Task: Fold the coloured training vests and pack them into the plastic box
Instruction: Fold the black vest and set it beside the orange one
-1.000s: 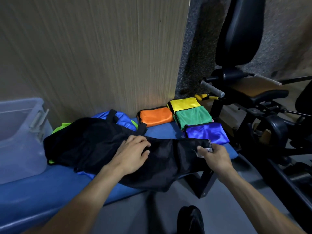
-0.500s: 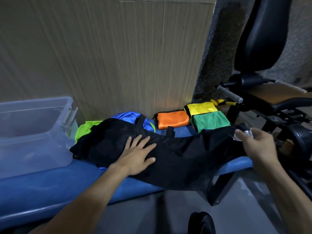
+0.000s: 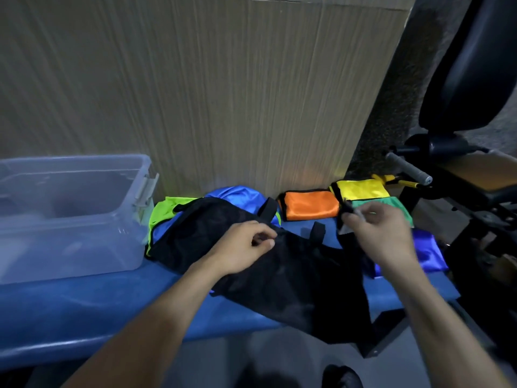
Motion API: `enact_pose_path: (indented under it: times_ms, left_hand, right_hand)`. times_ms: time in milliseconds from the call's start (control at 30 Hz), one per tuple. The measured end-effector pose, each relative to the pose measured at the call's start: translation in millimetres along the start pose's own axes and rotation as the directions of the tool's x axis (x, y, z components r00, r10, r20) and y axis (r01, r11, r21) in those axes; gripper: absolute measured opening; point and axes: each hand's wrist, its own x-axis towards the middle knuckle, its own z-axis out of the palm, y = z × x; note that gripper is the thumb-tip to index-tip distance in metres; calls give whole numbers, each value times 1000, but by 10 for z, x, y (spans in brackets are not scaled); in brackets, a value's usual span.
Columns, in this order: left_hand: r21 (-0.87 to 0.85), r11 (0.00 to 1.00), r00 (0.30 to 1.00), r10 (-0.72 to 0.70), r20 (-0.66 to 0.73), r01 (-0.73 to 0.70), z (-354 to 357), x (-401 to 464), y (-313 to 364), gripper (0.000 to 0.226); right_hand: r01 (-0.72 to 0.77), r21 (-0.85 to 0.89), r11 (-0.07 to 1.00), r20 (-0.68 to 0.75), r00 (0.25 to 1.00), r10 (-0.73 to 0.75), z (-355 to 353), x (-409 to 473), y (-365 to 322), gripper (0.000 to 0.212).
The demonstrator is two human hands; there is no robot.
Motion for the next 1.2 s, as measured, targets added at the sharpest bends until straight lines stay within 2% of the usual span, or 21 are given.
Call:
enact_pose_path:
  times_ms: [100, 200, 367, 467, 533, 633, 733, 800, 867, 967, 1100, 1200]
  left_hand:
    - [-278, 961, 991, -41, -131, 3, -81, 31, 159, 12]
    - [-455, 890, 985, -86, -148, 9, -138, 22, 167, 8]
    - [-533, 842, 967, -195, -163, 80, -280, 55, -50, 18]
    - [-515, 847, 970, -217, -112, 130, -350, 108, -182, 18]
    - [-520, 835, 969, -242, -49, 182, -393, 144, -272, 21]
    - [-573, 769, 947, -319, 39, 283, -467, 186, -371, 28]
    - [-565, 782, 961, -265, 78, 261, -465, 184, -496, 26]
    - [-535, 817, 975, -210, 71, 215, -432, 174, -570, 19]
    - [-501, 844, 980, -191, 57, 193, -419, 169, -614, 22]
    - [-445, 883, 988, -145, 45, 150, -392, 169, -596, 25]
    - [-361, 928, 995, -102, -11, 91, -359, 157, -575, 27]
    - [-349, 935, 997, -73, -28, 58, -385, 147, -586, 24]
  right_hand:
    - [58, -19, 998, 91, 994, -56, 590, 14, -219, 13]
    - [46, -13, 999, 174, 984, -43, 1056, 29, -416, 16]
    - [-79, 191, 978, 208, 977, 39, 1520, 35, -546, 14]
    - [-147, 304, 941, 219, 972, 81, 1688, 11, -575, 14]
    - [-216, 368, 904, 303, 947, 103, 1773, -27, -623, 18]
    - [-375, 425, 824, 489, 861, 139, 1839, -70, -680, 29]
    - [-449, 466, 762, 565, 814, 134, 1842, -66, -654, 30]
    - [-430, 455, 780, 568, 815, 118, 1834, -55, -620, 29]
    - [-372, 415, 830, 562, 822, 88, 1830, -32, -594, 25]
    - [-179, 313, 933, 487, 873, 3, 1825, 61, -510, 21]
    - [-51, 265, 963, 494, 865, -90, 1795, 126, -465, 21]
    - [26, 271, 962, 425, 894, -144, 1780, 210, -421, 19]
